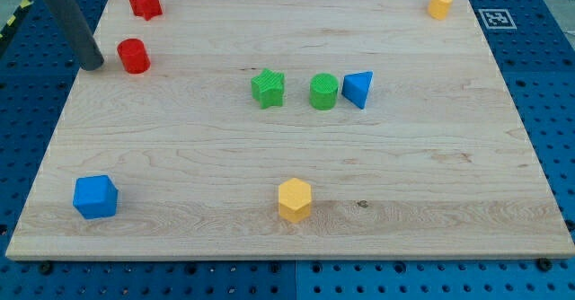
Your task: Push the red circle diagonal to the top center
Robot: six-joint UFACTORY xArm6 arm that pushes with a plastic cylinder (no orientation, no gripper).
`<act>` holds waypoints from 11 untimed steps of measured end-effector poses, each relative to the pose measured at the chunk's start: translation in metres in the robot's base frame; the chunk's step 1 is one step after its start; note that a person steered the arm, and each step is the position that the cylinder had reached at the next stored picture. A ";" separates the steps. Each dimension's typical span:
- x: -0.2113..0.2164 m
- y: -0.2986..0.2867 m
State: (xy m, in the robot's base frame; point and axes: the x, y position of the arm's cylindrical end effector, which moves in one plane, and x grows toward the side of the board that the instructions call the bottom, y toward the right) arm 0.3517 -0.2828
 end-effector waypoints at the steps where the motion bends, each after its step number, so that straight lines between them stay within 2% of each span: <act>1: 0.000 0.007; 5: 0.000 0.116; 7: -0.014 0.161; 9: -0.029 0.169; 11: -0.043 0.112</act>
